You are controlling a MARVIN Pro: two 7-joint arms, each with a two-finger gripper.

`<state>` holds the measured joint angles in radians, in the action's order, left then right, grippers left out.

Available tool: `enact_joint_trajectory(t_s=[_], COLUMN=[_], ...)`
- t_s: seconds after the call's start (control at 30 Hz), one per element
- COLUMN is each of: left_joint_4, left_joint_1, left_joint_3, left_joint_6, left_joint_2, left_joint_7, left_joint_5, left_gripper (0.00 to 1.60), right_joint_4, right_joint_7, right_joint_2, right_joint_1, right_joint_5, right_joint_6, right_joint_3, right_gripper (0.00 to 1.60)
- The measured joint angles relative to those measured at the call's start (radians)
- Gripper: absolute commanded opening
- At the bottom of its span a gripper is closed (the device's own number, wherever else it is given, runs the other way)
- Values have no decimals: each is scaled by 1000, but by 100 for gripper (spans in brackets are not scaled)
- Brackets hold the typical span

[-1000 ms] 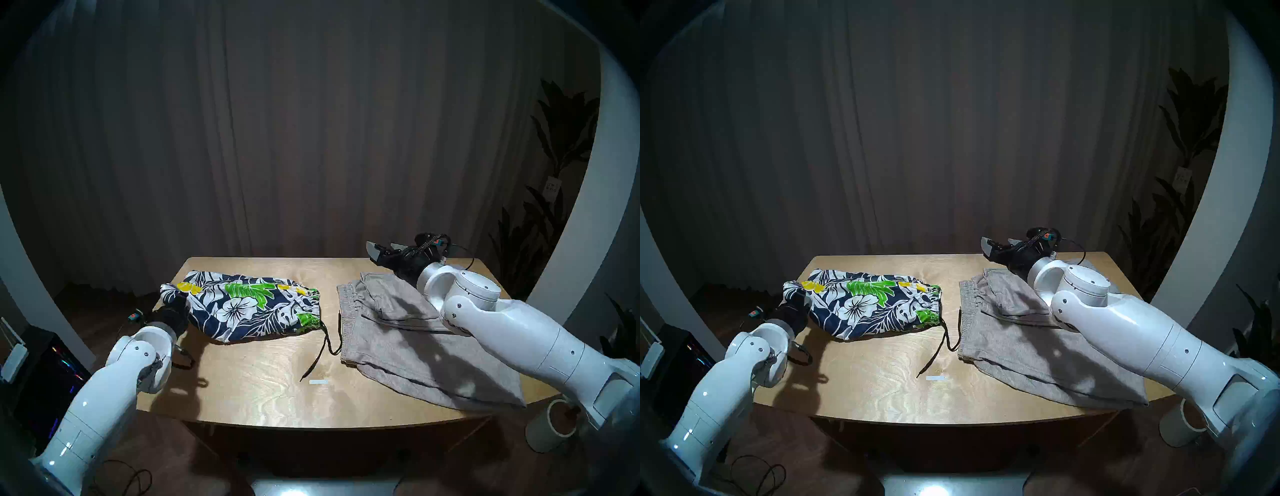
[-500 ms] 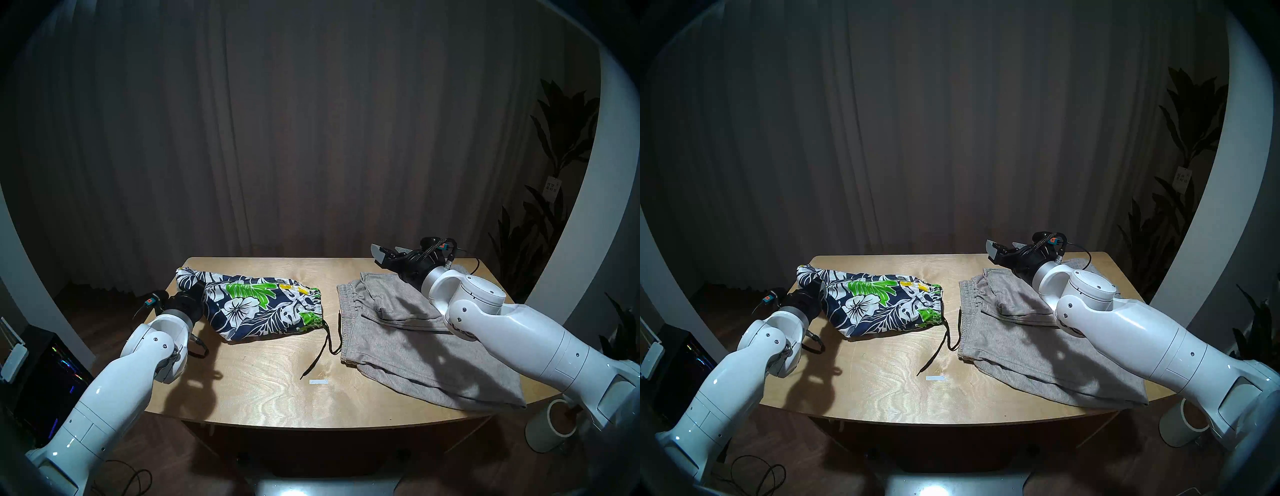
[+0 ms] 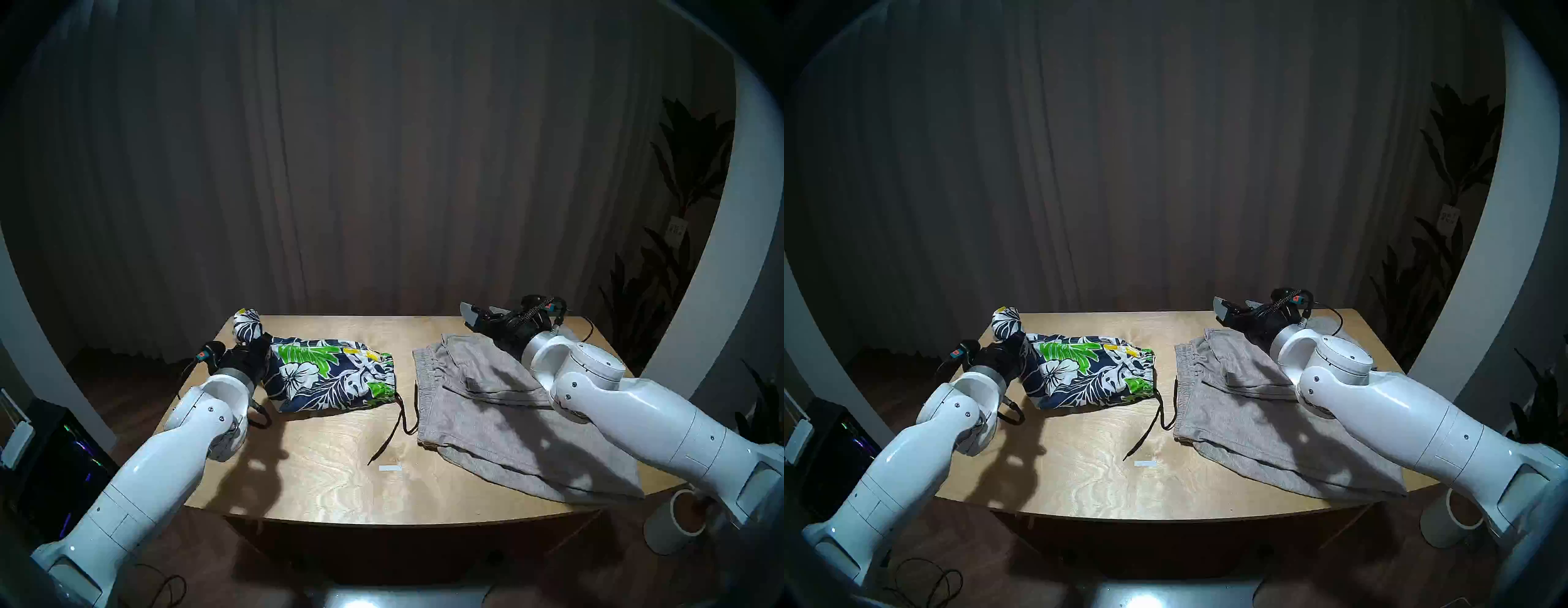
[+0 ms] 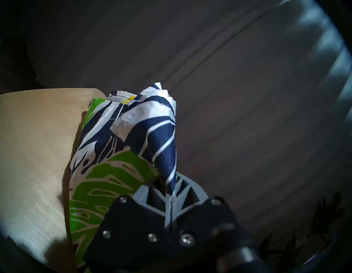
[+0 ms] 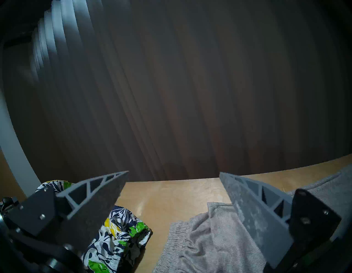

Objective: Fold pants twice and stack them

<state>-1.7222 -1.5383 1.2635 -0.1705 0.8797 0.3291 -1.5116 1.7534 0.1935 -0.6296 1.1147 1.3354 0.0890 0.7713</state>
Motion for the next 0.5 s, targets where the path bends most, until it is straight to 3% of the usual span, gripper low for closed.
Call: enact_joint_trajectory(t_s=[0.5], left_joint_4=[-3], left_joint_1=[96], left_joint_3=[-93], left_joint_6=[48], left_joint_2=[24], left_joint_7=[7], left_joint_5=[69], left_gripper=[0], right_joint_4=[20], right_joint_7=[5], right_joint_2=[44], right_joint_1=[43], right_joint_5=[34], right_joint_6=[41], right_joint_3=[18], right_gripper=[160])
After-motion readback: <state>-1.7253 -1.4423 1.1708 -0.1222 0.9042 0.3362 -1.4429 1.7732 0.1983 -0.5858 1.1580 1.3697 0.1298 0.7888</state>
